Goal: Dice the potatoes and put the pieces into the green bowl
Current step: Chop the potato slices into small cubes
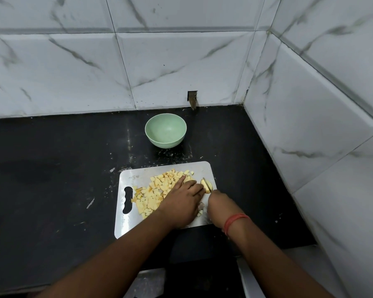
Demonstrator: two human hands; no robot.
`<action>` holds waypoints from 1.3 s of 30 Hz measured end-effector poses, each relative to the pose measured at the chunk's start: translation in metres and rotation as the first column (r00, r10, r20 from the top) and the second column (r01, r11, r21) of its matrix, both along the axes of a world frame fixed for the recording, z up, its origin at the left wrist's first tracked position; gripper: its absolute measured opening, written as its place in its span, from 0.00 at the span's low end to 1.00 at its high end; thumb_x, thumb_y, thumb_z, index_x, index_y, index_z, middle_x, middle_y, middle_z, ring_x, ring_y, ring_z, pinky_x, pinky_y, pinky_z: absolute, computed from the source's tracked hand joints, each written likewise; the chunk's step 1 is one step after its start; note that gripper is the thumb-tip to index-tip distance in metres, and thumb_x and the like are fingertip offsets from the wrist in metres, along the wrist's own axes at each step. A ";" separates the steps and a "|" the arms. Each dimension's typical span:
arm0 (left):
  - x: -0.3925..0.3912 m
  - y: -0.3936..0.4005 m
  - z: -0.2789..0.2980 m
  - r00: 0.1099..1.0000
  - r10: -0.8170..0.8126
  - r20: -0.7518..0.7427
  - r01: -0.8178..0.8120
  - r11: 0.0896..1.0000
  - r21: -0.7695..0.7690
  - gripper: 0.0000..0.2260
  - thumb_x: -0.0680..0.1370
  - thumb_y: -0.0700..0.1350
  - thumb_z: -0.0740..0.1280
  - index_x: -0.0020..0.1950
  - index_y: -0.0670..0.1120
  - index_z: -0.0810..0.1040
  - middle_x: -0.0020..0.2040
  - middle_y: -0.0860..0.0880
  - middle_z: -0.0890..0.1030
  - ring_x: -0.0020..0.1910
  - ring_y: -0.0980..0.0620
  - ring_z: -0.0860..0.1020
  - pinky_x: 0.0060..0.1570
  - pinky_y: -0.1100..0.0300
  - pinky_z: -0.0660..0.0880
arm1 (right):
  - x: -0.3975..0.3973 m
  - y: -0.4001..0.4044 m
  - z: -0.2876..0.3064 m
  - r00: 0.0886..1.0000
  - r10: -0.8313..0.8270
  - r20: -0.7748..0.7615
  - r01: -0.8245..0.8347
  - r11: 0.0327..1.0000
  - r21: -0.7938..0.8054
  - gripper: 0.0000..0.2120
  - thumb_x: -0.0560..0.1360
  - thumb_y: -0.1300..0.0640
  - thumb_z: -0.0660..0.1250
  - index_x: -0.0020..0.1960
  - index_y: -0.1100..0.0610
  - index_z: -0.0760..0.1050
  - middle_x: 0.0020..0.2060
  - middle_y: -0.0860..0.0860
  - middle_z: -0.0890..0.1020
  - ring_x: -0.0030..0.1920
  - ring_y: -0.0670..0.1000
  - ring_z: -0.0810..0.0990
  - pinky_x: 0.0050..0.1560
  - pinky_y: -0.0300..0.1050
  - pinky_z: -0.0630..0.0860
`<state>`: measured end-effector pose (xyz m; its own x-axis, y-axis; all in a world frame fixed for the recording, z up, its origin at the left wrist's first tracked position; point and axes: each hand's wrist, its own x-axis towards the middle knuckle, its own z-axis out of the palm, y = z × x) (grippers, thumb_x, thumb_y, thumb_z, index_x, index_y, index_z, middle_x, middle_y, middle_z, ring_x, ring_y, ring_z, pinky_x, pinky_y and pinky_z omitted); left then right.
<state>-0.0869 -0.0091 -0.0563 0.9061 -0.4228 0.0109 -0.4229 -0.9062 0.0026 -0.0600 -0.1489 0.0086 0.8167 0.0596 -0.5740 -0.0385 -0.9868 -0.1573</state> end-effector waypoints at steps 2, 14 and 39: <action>0.000 -0.001 0.000 1.000 0.000 0.014 0.000 1.000 0.001 0.24 0.83 0.56 0.55 0.75 0.47 0.73 0.71 0.49 0.74 0.73 0.45 0.68 0.78 0.42 0.51 | 0.000 0.003 -0.002 0.999 -0.039 -0.024 0.039 0.999 0.014 0.16 0.79 0.60 0.62 0.66 0.59 0.68 0.63 0.57 0.76 0.62 0.57 0.77 0.58 0.46 0.73; -0.002 -0.006 0.004 0.998 0.049 -0.026 -0.047 0.997 0.054 0.26 0.85 0.57 0.51 0.79 0.46 0.67 0.75 0.49 0.69 0.77 0.44 0.62 0.79 0.42 0.44 | -0.016 -0.009 -0.010 0.998 0.025 -0.065 -0.024 1.000 0.016 0.15 0.79 0.64 0.58 0.65 0.61 0.66 0.61 0.59 0.76 0.58 0.57 0.78 0.51 0.47 0.74; -0.004 -0.003 0.002 0.996 0.058 -0.062 -0.061 0.997 -0.045 0.25 0.85 0.57 0.52 0.80 0.48 0.64 0.78 0.50 0.65 0.79 0.48 0.57 0.79 0.46 0.40 | -0.004 -0.005 0.003 0.999 0.017 -0.041 -0.016 1.000 0.014 0.17 0.79 0.62 0.60 0.67 0.60 0.67 0.62 0.58 0.76 0.60 0.57 0.78 0.56 0.46 0.75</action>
